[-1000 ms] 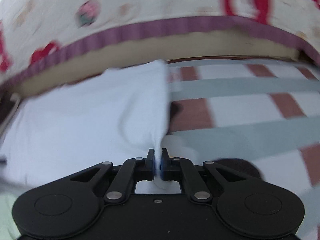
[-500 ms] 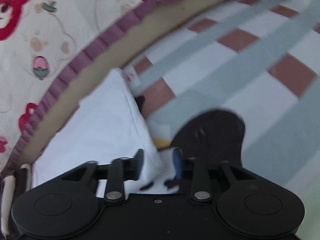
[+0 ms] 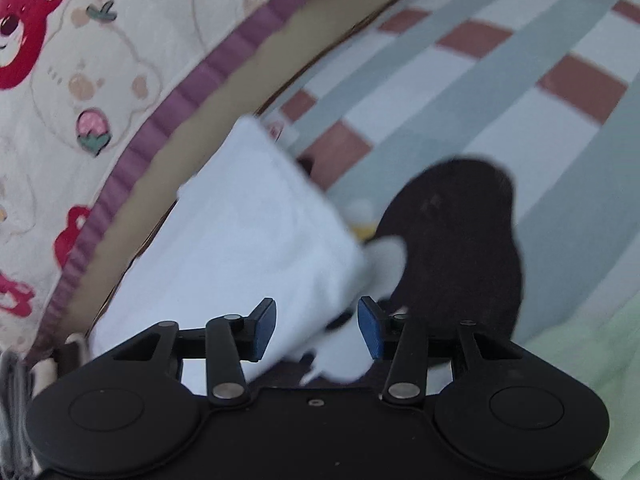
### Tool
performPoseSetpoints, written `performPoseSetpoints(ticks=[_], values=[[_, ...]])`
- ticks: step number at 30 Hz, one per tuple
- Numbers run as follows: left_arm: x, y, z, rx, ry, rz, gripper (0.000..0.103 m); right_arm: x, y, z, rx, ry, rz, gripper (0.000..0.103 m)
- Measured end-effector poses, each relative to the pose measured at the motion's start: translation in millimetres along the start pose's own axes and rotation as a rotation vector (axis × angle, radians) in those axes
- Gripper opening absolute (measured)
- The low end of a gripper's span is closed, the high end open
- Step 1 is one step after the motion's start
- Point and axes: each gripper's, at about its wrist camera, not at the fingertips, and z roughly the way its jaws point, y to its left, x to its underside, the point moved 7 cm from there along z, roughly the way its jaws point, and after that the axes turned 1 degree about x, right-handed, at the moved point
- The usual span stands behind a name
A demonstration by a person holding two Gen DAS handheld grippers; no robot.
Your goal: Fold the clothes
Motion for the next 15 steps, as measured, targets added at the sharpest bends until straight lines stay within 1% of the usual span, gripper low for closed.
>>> performPoseSetpoints(ticks=[1, 2, 3, 4, 5, 6, 8, 10, 12, 13, 14, 15], values=[[3, -3, 3, 0.013, 0.011, -0.003, 0.077, 6, 2, 5, -0.007, 0.021, 0.017, 0.051], [4, -3, 5, 0.067, -0.002, -0.059, 0.077, 13, 3, 11, -0.011, 0.043, 0.056, 0.051], [5, 1, 7, 0.103, -0.021, -0.128, 0.077, 21, 1, 18, -0.013, 0.065, 0.138, 0.054], [5, 4, 10, 0.118, -0.033, -0.175, 0.077, 27, 1, 24, -0.035, 0.067, 0.207, 0.058], [6, 7, 14, 0.132, -0.046, -0.221, 0.076, 27, 5, 28, -0.061, 0.035, 0.235, 0.062], [5, 7, 16, 0.14, -0.058, -0.229, 0.075, 25, 10, 32, -0.062, 0.013, 0.205, 0.063], [2, 7, 19, 0.145, -0.086, -0.243, 0.075, 18, 22, 42, -0.023, -0.033, 0.078, 0.063], [-3, 7, 19, 0.144, -0.129, -0.255, 0.075, 9, 29, 51, 0.002, -0.08, -0.011, 0.064], [-5, 9, 18, 0.146, -0.177, -0.289, 0.075, 3, 30, 57, 0.007, -0.123, -0.045, 0.063], [-5, 11, 16, 0.145, -0.201, -0.314, 0.071, 2, 31, 58, 0.013, -0.134, -0.043, 0.063], [-6, 11, 15, 0.123, -0.224, -0.315, 0.056, 1, 31, 59, 0.019, -0.145, -0.041, 0.063], [-5, 10, 16, 0.067, -0.241, -0.263, 0.046, 0, 31, 59, 0.027, -0.155, -0.039, 0.062]])
